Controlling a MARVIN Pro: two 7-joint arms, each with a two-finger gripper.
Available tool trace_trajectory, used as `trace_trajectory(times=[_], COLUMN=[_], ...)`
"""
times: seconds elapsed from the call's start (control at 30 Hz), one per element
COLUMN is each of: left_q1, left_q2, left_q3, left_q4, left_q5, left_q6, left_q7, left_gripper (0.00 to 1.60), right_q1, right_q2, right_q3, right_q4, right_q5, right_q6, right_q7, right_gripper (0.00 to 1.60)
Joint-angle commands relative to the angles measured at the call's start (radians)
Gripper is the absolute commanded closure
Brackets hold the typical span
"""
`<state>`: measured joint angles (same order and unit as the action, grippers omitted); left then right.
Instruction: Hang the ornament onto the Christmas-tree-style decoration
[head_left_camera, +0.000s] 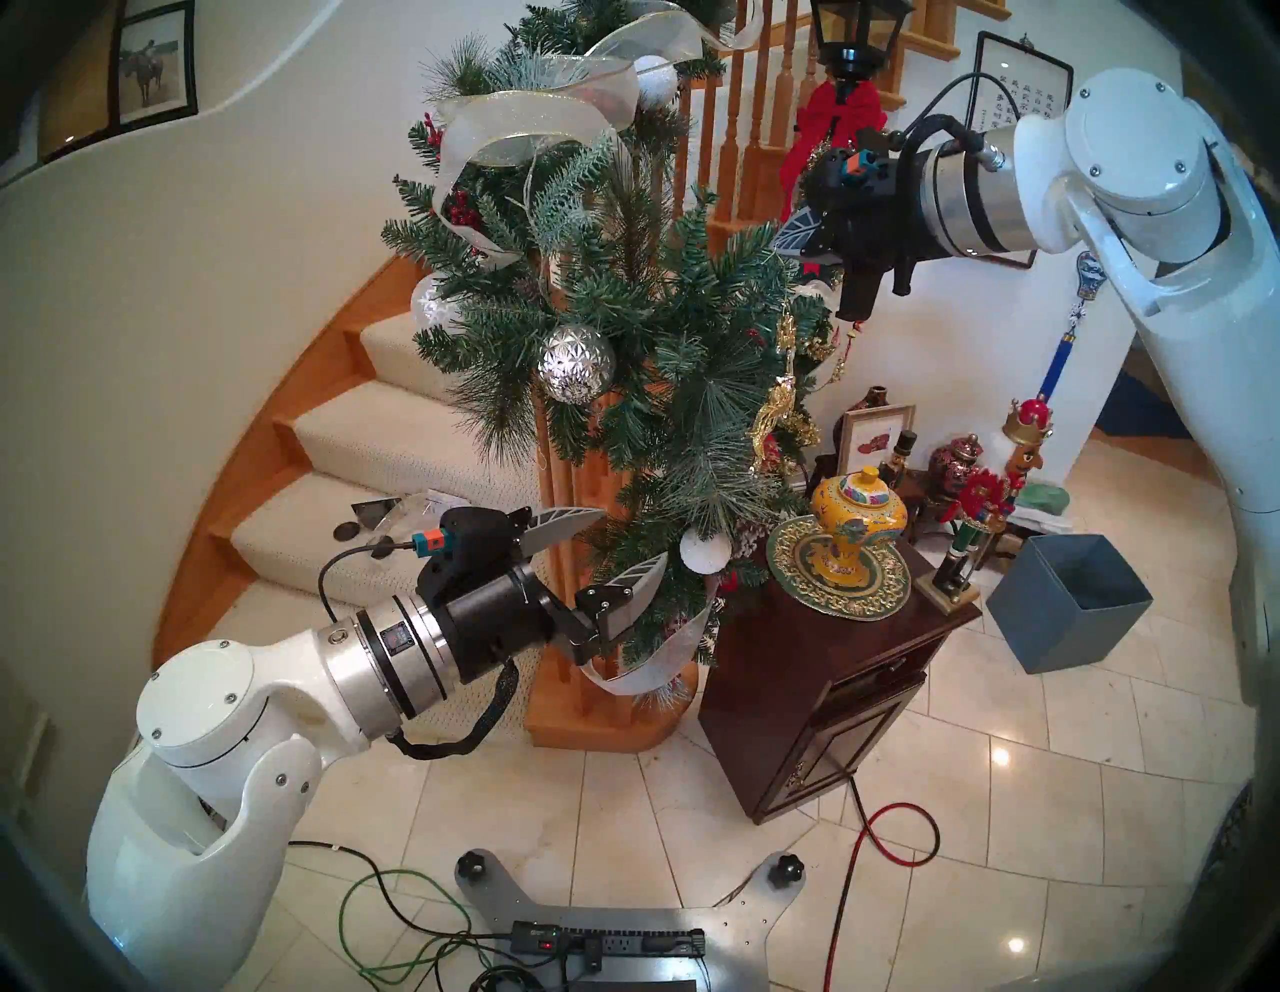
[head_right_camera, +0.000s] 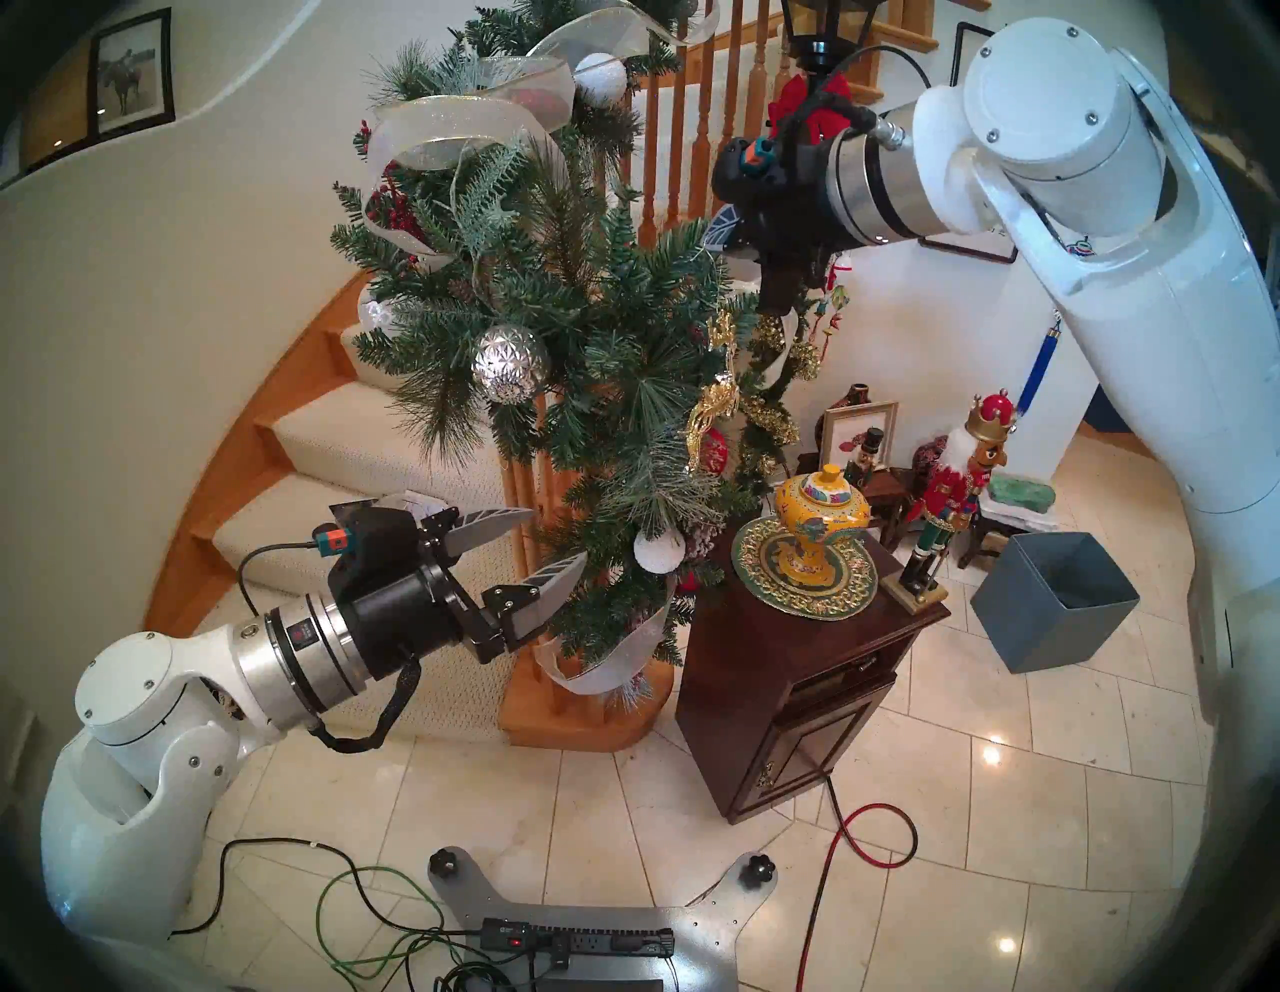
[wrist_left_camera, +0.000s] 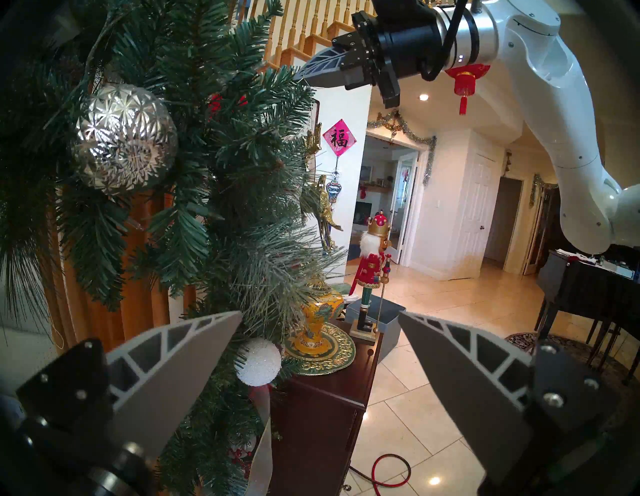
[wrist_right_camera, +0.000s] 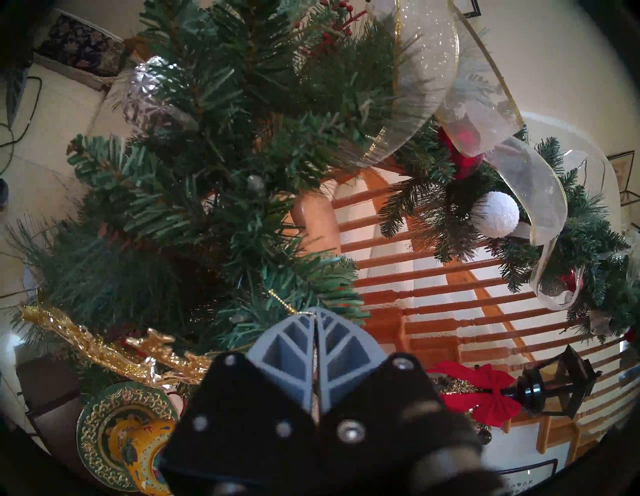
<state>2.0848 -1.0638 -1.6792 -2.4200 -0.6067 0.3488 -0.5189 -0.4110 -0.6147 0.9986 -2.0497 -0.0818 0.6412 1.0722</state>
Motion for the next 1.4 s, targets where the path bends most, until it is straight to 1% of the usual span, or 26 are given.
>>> trace_trajectory(times=[0.0, 0.27, 0.53, 0.67, 0.83, 1.1, 1.37], left_q1=[-0.001, -0.001, -0.001, -0.001, -0.001, -0.001, -0.001], left_q2=[-0.001, -0.001, -0.001, -0.001, 0.000, 0.000, 0.000], left_q3=[-0.001, -0.001, -0.001, -0.001, -0.001, -0.001, -0.001], left_q4=[-0.006, -0.006, -0.006, -0.006, -0.006, -0.006, -0.006], left_q5=[0.000, 0.000, 0.000, 0.000, 0.000, 0.000, 0.000], left_q6=[-0.002, -0.002, -0.002, -0.002, -0.002, -0.002, -0.002], left_q7=[0.000, 0.000, 0.000, 0.000, 0.000, 0.000, 0.000], left_gripper=[0.00, 0.00, 0.00, 0.00, 0.00, 0.00, 0.00], right_q1=[0.012, 0.012, 0.015, 0.019, 0.026, 0.039, 0.040], right_q2=[0.024, 0.035, 0.035, 0.027, 0.021, 0.012, 0.009], right_q3=[0.025, 0.036, 0.030, 0.020, 0.010, 0.014, 0.011], right_q4=[-0.018, -0.032, -0.037, -0.033, -0.035, -0.024, -0.017], right_q5=[0.008, 0.015, 0.018, 0.008, -0.027, -0.049, -0.060], right_q6=[0.004, 0.008, 0.010, 0.013, 0.030, 0.060, 0.065], right_q7=[0.009, 0.024, 0.033, 0.032, 0.007, 0.000, 0.002], right_gripper=[1.60, 1.60, 1.60, 1.60, 1.60, 1.60, 1.60])
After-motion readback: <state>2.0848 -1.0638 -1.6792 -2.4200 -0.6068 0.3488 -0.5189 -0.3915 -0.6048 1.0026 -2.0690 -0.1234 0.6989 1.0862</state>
